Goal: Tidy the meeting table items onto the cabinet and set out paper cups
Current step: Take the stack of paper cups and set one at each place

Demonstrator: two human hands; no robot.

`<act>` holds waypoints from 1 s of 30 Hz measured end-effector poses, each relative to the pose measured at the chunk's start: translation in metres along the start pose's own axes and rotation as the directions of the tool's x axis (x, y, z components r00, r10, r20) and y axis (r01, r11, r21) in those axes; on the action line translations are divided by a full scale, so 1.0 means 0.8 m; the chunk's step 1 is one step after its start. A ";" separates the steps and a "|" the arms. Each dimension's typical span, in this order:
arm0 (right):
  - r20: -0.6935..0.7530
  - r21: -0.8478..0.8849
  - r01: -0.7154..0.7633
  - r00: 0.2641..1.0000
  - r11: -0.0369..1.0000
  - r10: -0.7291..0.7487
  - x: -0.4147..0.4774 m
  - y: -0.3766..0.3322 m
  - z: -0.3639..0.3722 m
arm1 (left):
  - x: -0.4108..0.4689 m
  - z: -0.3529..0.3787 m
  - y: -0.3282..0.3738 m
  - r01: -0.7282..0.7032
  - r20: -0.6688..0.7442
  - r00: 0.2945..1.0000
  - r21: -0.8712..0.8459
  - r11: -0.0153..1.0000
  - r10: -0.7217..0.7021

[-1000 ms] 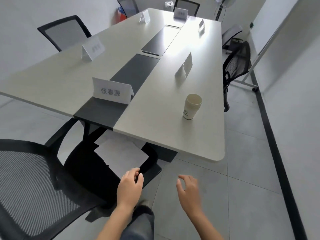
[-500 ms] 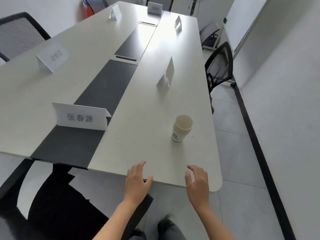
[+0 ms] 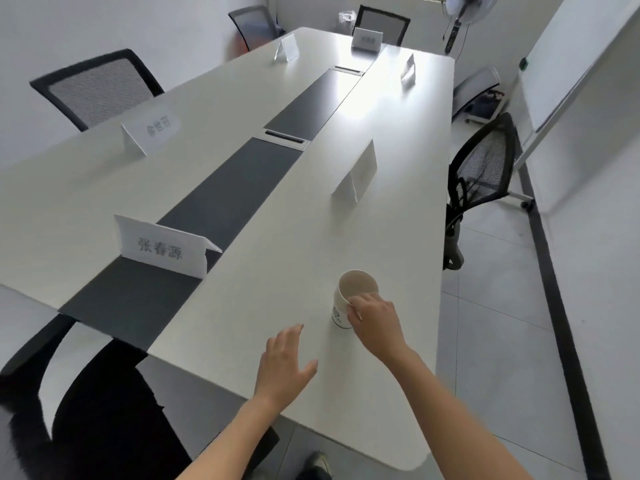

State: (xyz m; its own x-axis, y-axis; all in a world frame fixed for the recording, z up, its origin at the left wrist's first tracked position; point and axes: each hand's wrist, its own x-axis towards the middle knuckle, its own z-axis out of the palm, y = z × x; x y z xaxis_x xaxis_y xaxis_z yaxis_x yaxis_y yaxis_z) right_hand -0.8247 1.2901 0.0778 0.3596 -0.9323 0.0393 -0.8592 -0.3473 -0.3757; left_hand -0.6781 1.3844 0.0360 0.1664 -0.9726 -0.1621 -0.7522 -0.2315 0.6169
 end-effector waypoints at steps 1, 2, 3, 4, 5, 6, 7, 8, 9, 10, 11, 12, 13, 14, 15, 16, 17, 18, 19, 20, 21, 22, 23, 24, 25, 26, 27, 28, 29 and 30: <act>-0.007 0.021 -0.007 1.000 1.000 0.007 0.000 0.006 0.001 | 0.003 0.003 0.006 0.011 -0.006 1.000 0.001 1.000 -0.011; -0.020 0.063 -0.024 0.999 0.998 0.025 -0.001 0.009 0.002 | 0.007 0.006 0.011 0.019 -0.017 1.000 0.000 1.000 -0.019; -0.016 0.142 -0.055 0.998 0.988 0.058 -0.002 0.011 0.003 | 0.009 0.007 0.016 0.024 -0.031 0.999 0.002 1.000 -0.024; 0.016 0.260 -0.105 0.994 0.960 0.104 -0.004 0.013 0.002 | 0.011 0.008 0.021 0.023 -0.049 0.999 0.008 1.000 -0.023; 0.071 0.409 -0.160 0.987 0.899 0.143 -0.006 0.013 -0.002 | 0.012 0.009 0.024 0.015 -0.070 0.997 0.015 1.000 -0.014; 0.130 0.549 -0.210 0.978 0.809 0.165 -0.009 0.012 -0.008 | 0.013 0.009 0.027 0.001 -0.095 0.995 0.015 1.000 0.001; 0.184 0.641 -0.247 0.969 0.726 0.166 -0.012 0.010 -0.015 | 0.012 0.007 0.029 -0.015 -0.119 0.993 0.011 1.000 0.016; 0.226 0.692 -0.267 0.963 0.671 0.150 -0.016 0.006 -0.022 | 0.011 0.004 0.030 -0.032 -0.140 0.990 0.008 0.999 0.033; 0.262 0.720 -0.279 0.957 0.636 0.124 -0.021 0.001 -0.026 | 0.010 0.000 0.029 -0.055 -0.154 0.987 0.009 0.998 0.055; 0.295 0.742 -0.289 0.951 0.605 0.092 -0.024 -0.003 -0.027 | 0.008 -0.004 0.028 -0.084 -0.165 0.983 0.011 0.996 0.085; 0.327 0.762 -0.301 0.943 0.574 0.060 -0.027 -0.008 -0.029 | 0.005 -0.009 0.028 -0.112 -0.169 0.979 0.009 0.994 0.112; 0.355 0.780 -0.310 0.935 0.544 0.023 -0.028 -0.012 -0.030 | 0.002 -0.014 0.027 -0.135 -0.168 0.977 0.004 0.991 0.134; 0.382 0.790 -0.320 0.924 0.523 -0.012 -0.027 -0.017 -0.030 | -0.002 -0.020 0.027 -0.150 -0.172 0.974 0.001 0.989 0.148; 0.409 0.787 -0.333 0.912 0.519 -0.036 -0.025 -0.022 -0.030 | -0.005 -0.025 0.024 -0.158 -0.184 0.971 0.002 0.987 0.156; 0.431 0.781 -0.342 0.901 0.523 -0.054 -0.023 -0.029 -0.030 | -0.009 -0.031 0.021 -0.157 -0.197 0.968 0.005 0.988 0.155; 0.447 0.777 -0.347 0.892 0.526 -0.072 -0.022 -0.037 -0.029 | -0.013 -0.036 0.016 -0.152 -0.210 0.966 0.009 0.988 0.150; 0.459 0.773 -0.349 0.884 0.529 -0.087 -0.020 -0.046 -0.027 | -0.017 -0.040 0.010 -0.142 -0.217 0.966 0.013 0.990 0.141; 0.464 0.768 -0.343 0.880 0.541 -0.100 -0.020 -0.057 -0.025 | -0.021 -0.044 0.004 -0.131 -0.225 0.966 0.013 0.991 0.130; 0.465 0.760 -0.332 0.878 0.559 -0.111 -0.019 -0.067 -0.022 | -0.025 -0.048 -0.001 -0.115 -0.233 0.966 0.007 0.993 0.113; 0.469 0.748 -0.317 0.874 0.583 -0.125 -0.019 -0.078 -0.019 | -0.030 -0.052 -0.007 -0.094 -0.245 0.965 -0.003 0.996 0.091; 0.475 0.736 -0.304 0.869 0.605 -0.142 -0.018 -0.088 -0.015 | -0.035 -0.055 -0.014 -0.069 -0.259 0.964 -0.013 0.998 0.063; 0.483 0.726 -0.290 0.861 0.624 -0.162 -0.017 -0.098 -0.010 | -0.040 -0.058 -0.022 -0.046 -0.279 0.960 -0.027 0.999 0.037; 0.492 0.717 -0.278 0.852 0.640 -0.181 -0.016 -0.107 -0.006 | -0.045 -0.060 -0.030 -0.025 -0.297 0.955 -0.043 0.999 0.011; 0.497 0.709 -0.266 0.845 0.653 -0.195 -0.015 -0.115 -0.001 | -0.050 -0.064 -0.038 -0.008 -0.311 0.950 -0.058 0.998 -0.011; 0.499 0.702 -0.255 0.842 0.665 -0.203 -0.013 -0.123 0.002 | -0.055 -0.067 -0.045 0.008 -0.316 0.948 -0.068 0.998 -0.029; 0.499 0.695 -0.245 0.841 0.676 -0.207 -0.012 -0.130 0.005 | -0.060 -0.071 -0.053 0.019 -0.319 0.947 -0.074 0.997 -0.041; 0.501 0.687 -0.238 0.840 0.686 -0.210 -0.010 -0.138 0.008 | -0.064 -0.076 -0.059 0.025 -0.325 0.944 -0.080 0.997 -0.050; 0.504 0.682 -0.233 0.837 0.693 -0.214 -0.008 -0.145 0.011 | -0.068 -0.081 -0.065 0.030 -0.331 0.942 -0.083 0.996 -0.056; 0.507 0.679 -0.231 0.834 0.697 -0.218 -0.005 -0.152 0.013 | -0.071 -0.085 -0.070 0.037 -0.337 0.940 -0.084 0.996 -0.063; 0.504 0.681 -0.225 0.835 0.697 -0.223 -0.001 -0.158 0.015 | -0.072 -0.089 -0.075 0.045 -0.348 0.935 -0.085 0.995 -0.072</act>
State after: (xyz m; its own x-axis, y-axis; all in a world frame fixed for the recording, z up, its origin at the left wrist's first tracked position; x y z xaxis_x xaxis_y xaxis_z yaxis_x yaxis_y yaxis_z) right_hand -0.7119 1.3362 0.1142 0.6747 -0.6496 -0.3503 -0.4320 0.0372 -0.9011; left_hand -0.5970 1.4532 0.0630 0.4316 -0.8992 0.0717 -0.6870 -0.2761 0.6721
